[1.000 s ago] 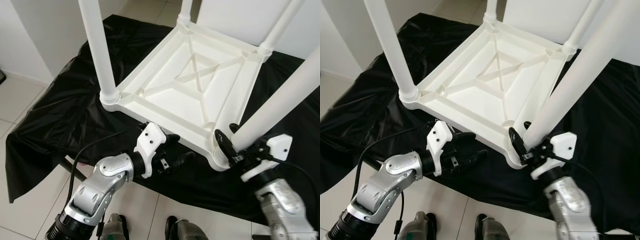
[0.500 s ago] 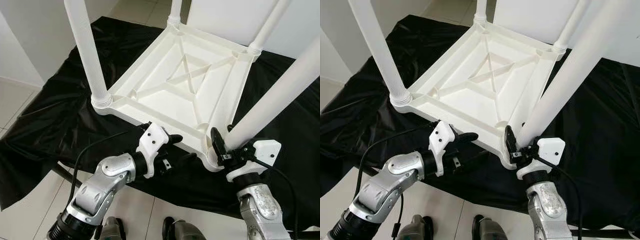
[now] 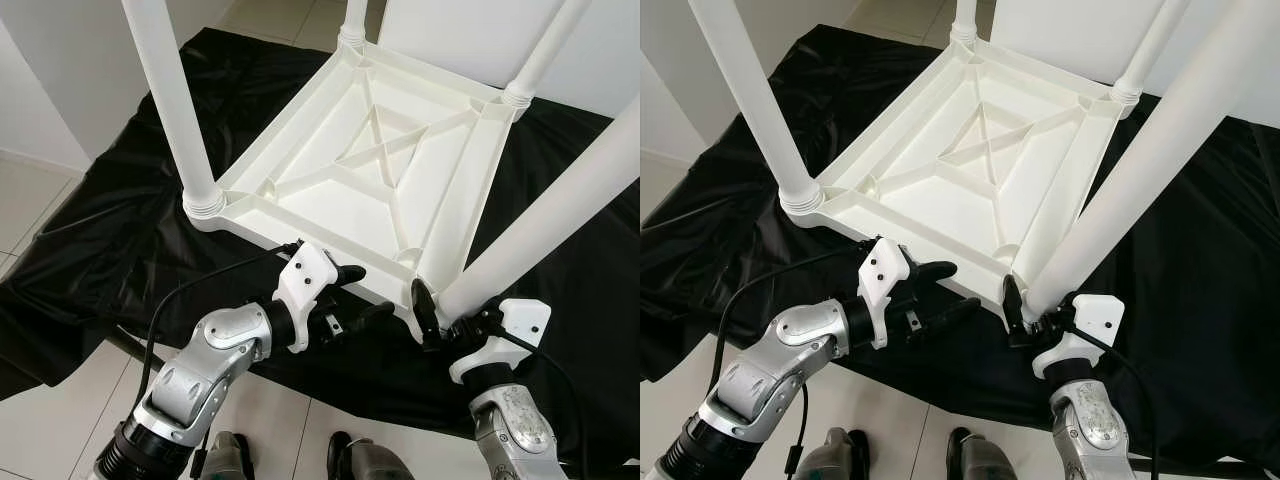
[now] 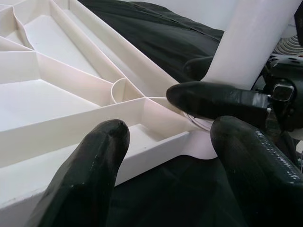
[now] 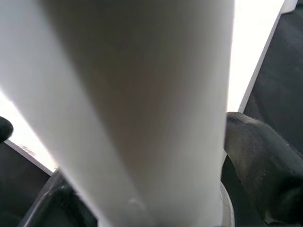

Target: Building children table

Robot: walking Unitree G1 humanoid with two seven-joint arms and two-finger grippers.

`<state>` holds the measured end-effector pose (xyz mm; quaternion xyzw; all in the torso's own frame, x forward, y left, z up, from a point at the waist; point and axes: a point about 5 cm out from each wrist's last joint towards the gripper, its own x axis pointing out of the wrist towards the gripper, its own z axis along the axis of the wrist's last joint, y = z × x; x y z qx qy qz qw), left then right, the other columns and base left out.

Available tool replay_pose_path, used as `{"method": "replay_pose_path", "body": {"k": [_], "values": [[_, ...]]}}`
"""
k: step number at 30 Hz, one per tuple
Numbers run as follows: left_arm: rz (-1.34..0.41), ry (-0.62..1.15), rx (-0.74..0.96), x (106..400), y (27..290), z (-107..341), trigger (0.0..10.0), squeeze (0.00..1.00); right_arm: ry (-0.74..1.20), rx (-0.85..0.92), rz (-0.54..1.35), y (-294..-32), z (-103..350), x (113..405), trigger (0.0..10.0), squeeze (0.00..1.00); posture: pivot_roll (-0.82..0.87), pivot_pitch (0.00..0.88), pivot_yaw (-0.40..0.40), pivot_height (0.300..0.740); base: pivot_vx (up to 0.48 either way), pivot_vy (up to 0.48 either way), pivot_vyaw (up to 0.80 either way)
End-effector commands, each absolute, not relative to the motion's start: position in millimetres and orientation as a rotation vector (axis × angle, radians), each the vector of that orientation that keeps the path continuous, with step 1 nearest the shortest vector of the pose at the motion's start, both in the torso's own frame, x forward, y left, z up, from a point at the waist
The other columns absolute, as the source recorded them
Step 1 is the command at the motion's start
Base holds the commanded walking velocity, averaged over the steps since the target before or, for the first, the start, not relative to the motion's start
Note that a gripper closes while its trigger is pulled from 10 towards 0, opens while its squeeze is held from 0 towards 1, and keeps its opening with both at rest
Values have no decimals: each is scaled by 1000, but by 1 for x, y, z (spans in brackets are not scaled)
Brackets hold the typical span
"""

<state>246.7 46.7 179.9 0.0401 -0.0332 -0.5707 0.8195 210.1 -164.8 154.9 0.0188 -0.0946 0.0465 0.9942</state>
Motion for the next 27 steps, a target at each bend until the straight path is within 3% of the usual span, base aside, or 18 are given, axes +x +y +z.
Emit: {"method": "replay_pose_path", "body": {"k": [1, 7, 13, 19, 20, 21, 22, 27], "values": [[-1272, -58, 78, 243, 45, 176, 10000, 0, -199, 41, 96, -166, 156, 207, 10000, 0, 0, 179, -36, 740, 0, 0, 0], [-1283, -52, 64, 241, 45, 176, 10000, 0, -185, 40, 370, -170, 168, 198, 10000, 0, -9, 187, -19, 740, 0, 0, 0], [-1293, -48, 72, 240, 46, 176, 10000, 0, -205, -86, 468, -194, 181, 218, 10000, 0, 3, 193, -18, 740, 0, 0, 0], [-1278, -50, 75, 241, 48, 177, 10000, 0, -197, -125, 487, -201, 183, 223, 10000, 0, 16, 197, -23, 740, 0, 0, 0], [-1273, -50, 74, 241, 49, 178, 10000, 0, -183, -143, 505, -205, 182, 224, 3686, 0, 21, 197, -25, 740, 0, 0, 0], [-1268, -50, 69, 241, 50, 178, 10000, 0, -169, -149, 521, -209, 182, 224, 2353, 0, 21, 200, -26, 740, 0, 0, 0], [-1264, -49, 66, 241, 50, 178, 10000, 0, -159, -157, 542, -212, 183, 224, 0, 0, 21, 200, -26, 740, 0, 0, 0], [-1263, -47, 63, 239, 50, 178, 10000, 0, -112, -183, 623, -215, 180, 220, 0, 0, 19, 203, -26, 740, 0, 0, 0]]}}
